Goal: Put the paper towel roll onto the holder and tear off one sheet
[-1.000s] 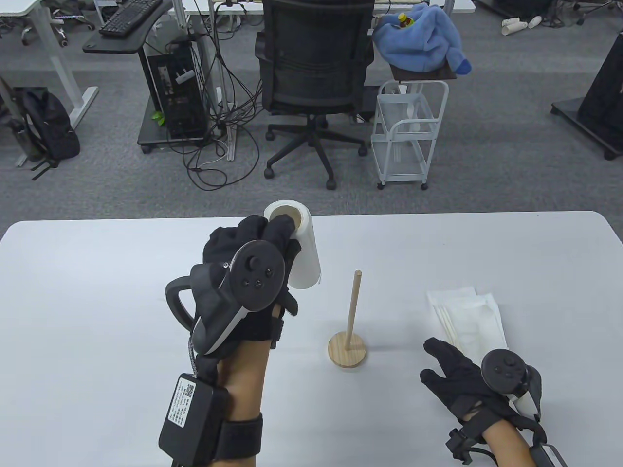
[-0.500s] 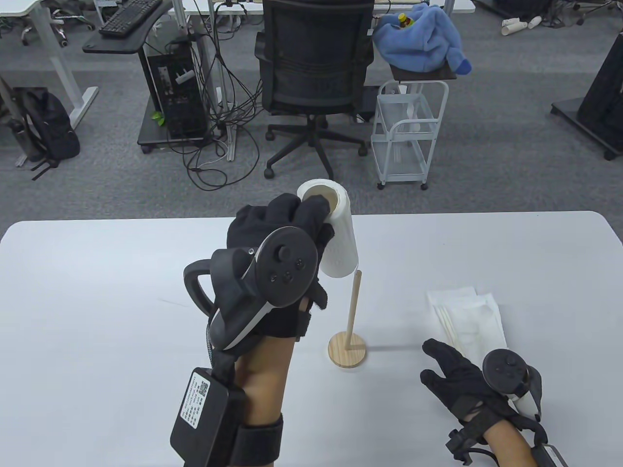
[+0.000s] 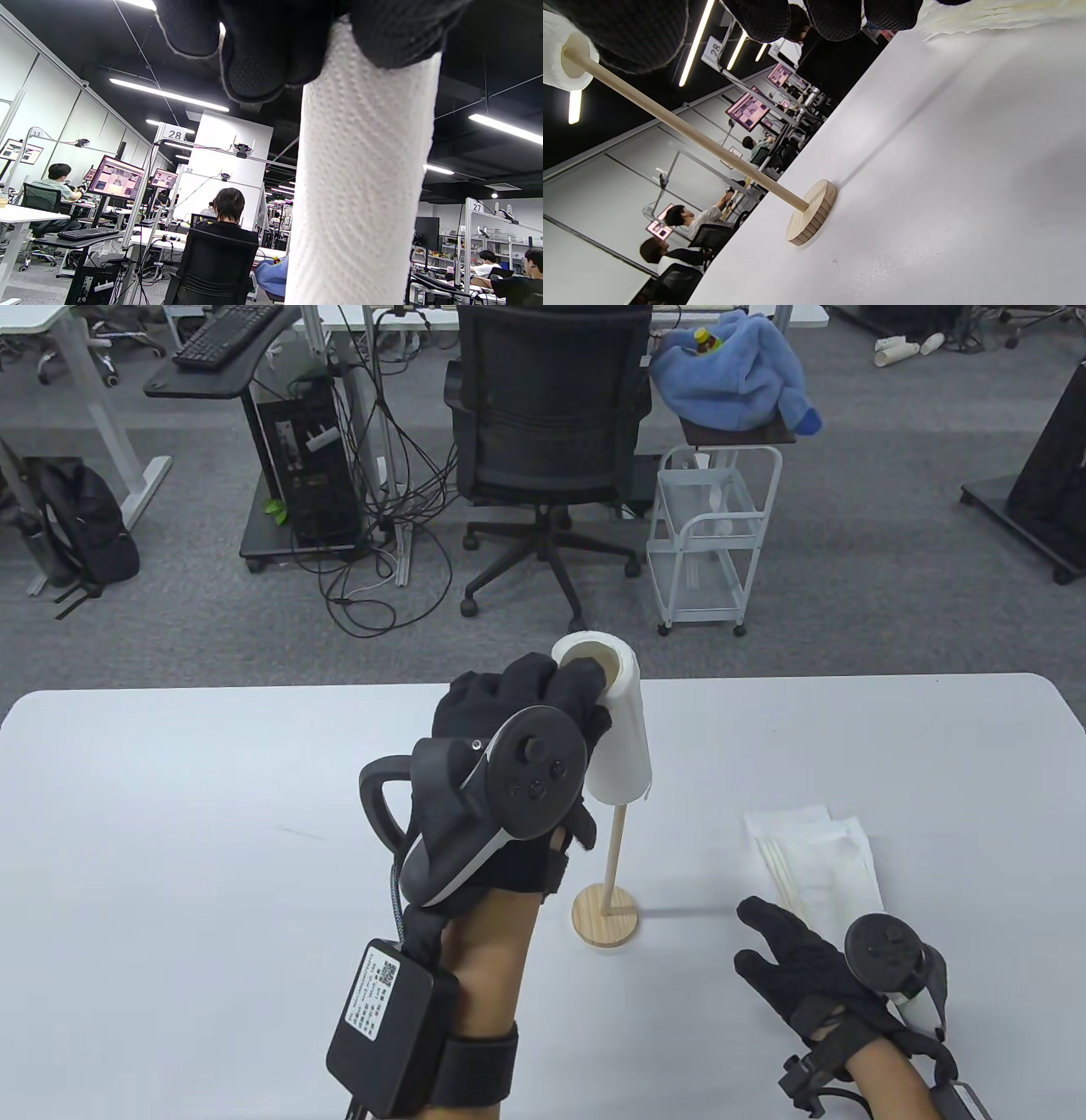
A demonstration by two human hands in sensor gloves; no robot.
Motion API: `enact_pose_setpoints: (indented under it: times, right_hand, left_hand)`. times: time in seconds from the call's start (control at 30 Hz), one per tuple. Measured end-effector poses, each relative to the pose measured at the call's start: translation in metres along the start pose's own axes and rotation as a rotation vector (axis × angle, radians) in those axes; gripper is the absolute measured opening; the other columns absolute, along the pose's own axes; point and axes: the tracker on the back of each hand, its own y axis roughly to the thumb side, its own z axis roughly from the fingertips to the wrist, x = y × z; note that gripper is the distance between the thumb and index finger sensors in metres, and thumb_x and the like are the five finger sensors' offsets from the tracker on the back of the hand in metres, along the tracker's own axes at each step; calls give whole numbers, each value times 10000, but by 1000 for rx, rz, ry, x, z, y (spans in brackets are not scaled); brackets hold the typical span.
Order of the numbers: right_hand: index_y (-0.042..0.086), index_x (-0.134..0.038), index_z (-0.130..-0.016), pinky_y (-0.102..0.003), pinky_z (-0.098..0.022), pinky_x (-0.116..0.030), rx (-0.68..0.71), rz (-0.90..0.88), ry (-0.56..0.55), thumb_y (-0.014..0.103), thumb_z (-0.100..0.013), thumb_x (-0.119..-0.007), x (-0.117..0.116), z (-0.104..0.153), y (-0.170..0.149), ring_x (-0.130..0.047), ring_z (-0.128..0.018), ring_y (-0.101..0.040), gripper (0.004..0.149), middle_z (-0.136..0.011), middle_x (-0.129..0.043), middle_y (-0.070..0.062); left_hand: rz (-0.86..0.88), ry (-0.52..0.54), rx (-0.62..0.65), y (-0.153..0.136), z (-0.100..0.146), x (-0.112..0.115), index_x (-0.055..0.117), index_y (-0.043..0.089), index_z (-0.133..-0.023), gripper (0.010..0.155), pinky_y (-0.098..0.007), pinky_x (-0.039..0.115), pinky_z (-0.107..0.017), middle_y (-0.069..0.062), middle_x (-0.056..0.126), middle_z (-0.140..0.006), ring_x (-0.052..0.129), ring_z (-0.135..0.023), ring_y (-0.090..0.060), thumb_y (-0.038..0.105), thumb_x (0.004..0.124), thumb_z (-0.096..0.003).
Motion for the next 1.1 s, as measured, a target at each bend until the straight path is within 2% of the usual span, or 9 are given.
enact_pose_setpoints:
  times: [0.67,1.1]
  right_hand:
    - [289,-446,-1067,-625,-713,-420,-8,-36,10,574,-465,-729,1,2,0,-431,-1010,-502,723,-1116,-400,-197]
    - [288,-445,-1067,-625,-712,-422,-10,-56,19,573,-468,-724,1,3,0,-434,-1009,-502,720,-1116,-400,-198]
  left_hand:
    - [-2,-62,17,-8,5,45,710,495,-885,423,-467,644,-763,108,740,-946,871,-814,-213,488,723,-462]
    - [20,-112,-9,-15,12,83,708,497,-885,423,-469,646,-760,108,727,-958,863,-830,-220,484,724,-462]
